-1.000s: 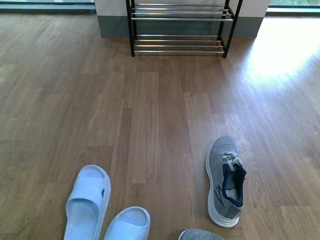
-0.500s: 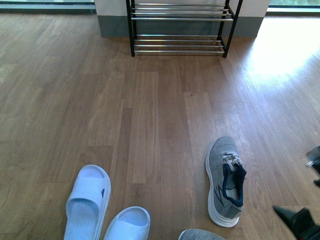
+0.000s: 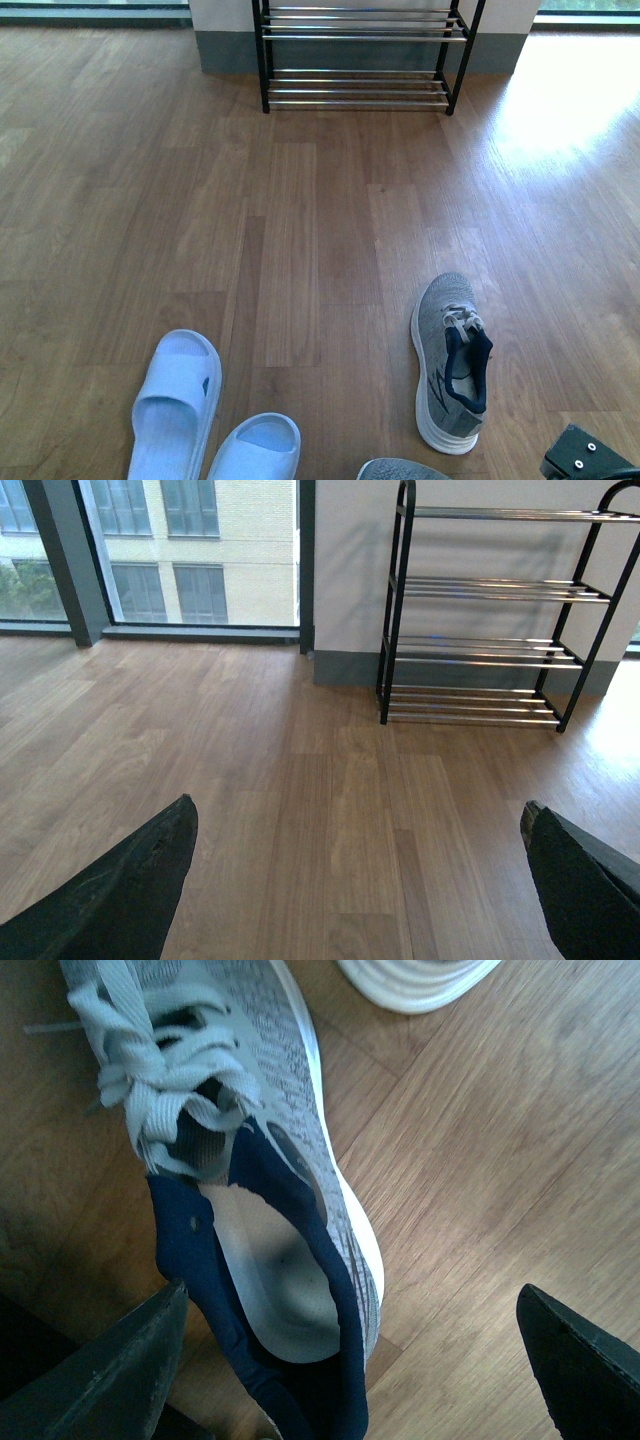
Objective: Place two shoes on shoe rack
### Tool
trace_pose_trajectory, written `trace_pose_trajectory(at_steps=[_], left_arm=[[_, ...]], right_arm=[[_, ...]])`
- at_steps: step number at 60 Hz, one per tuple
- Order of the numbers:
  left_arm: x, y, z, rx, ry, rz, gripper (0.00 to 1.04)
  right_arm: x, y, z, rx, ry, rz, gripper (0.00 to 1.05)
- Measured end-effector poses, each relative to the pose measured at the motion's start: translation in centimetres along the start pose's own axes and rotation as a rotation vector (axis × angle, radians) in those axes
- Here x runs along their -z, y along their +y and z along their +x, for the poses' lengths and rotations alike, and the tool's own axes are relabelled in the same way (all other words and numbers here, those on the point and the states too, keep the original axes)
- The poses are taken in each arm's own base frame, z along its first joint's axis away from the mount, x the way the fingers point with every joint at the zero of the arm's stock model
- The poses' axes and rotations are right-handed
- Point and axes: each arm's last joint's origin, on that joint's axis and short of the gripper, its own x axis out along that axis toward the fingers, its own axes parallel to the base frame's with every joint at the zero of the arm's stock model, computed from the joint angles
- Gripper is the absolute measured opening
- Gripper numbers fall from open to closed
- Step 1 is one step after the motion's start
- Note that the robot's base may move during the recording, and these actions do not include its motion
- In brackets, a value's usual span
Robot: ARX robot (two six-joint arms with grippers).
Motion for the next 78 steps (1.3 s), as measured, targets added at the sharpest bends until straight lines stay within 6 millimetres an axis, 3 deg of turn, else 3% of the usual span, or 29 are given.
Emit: trace_pose_trajectory(at_steps=[27, 37, 44, 57, 61, 70, 78], left_arm=[[0.0, 0.0, 0.0, 0.000, 0.000, 0.000, 0.95], [0.0, 0.0, 0.0, 0.000, 0.000, 0.000, 0.95], [0.0, 0.0, 0.0, -0.001, 0.000, 0.000, 0.95], [0.0, 0.0, 0.0, -0.001, 0.000, 0.000, 0.95], [0.0, 0.0, 0.0, 0.000, 0.000, 0.000, 0.95], [0.0, 0.0, 0.0, 0.000, 0.000, 0.000, 0.95], [0.0, 0.0, 0.0, 0.000, 0.000, 0.000, 0.95]], right_arm=[[0.8, -0.8, 3.8, -0.038, 0.022, 0.033, 0.95], [0.4, -0.7, 4.3, -0.059, -0.004, 0.043, 0.73], [0.1, -0.8, 4.5, -0.073, -0.022, 0.052, 0.47], [0.1, -1.0, 4.7, -0.090, -0.045, 0.091, 0.15], [0.1, -1.2, 4.8, -0.087, -0.062, 0.122, 0.01], [0.1, -1.3, 4.0, -0.072, -0.103, 0.211, 0.01], [-1.6, -2.1, -0.9, -0.046, -0.228, 0.343, 0.01]])
